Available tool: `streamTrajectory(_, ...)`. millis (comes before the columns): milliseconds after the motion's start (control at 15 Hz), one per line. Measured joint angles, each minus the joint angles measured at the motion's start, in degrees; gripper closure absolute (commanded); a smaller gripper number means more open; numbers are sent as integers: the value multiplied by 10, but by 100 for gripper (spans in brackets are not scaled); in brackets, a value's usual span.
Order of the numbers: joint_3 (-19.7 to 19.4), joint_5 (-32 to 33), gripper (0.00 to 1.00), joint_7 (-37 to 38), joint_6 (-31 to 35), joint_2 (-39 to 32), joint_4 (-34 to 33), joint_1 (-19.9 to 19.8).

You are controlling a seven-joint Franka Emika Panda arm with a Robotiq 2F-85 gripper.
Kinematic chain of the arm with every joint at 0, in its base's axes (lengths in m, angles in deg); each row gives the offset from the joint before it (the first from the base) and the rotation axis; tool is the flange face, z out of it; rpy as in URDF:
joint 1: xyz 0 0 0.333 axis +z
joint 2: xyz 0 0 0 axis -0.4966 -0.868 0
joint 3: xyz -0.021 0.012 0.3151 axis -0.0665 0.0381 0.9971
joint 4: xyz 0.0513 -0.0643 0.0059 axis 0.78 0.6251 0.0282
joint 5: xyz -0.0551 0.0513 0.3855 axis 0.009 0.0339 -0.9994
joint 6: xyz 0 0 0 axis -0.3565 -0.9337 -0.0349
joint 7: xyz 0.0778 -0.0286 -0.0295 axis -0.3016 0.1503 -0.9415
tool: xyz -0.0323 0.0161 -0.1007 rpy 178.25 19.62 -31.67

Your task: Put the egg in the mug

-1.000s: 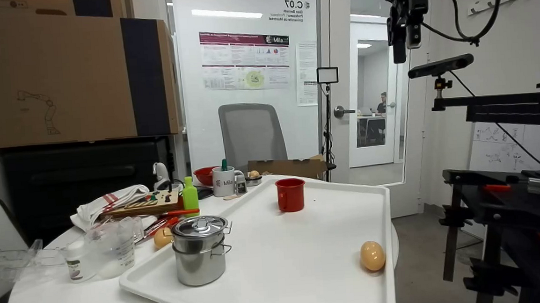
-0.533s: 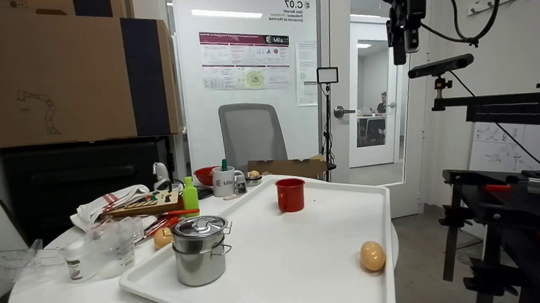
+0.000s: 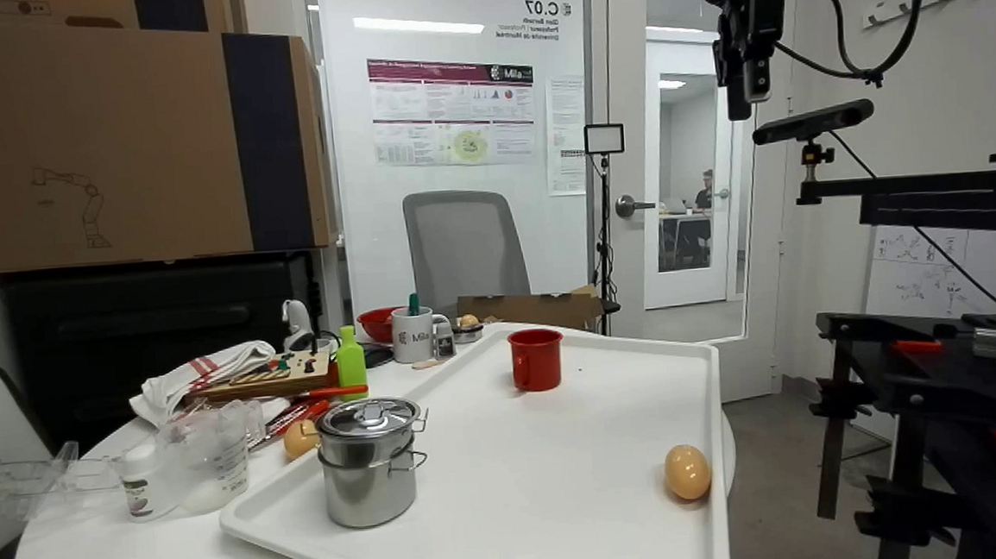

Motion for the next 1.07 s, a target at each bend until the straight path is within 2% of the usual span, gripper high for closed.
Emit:
streamTrajectory(333,0,0,64,0,0,0,0,0)
streamTrajectory(533,0,0,79,0,0,0,0,0)
streamTrajectory(600,0,0,87,0,0,0,0,0)
streamTrajectory(733,0,0,86,0,0,0,0,0)
streamTrajectory(800,0,0,92,0,0,0,0,0)
streamTrajectory(867,0,0,89,0,0,0,0,0)
streamTrajectory(1067,0,0,91,0,0,0,0,0)
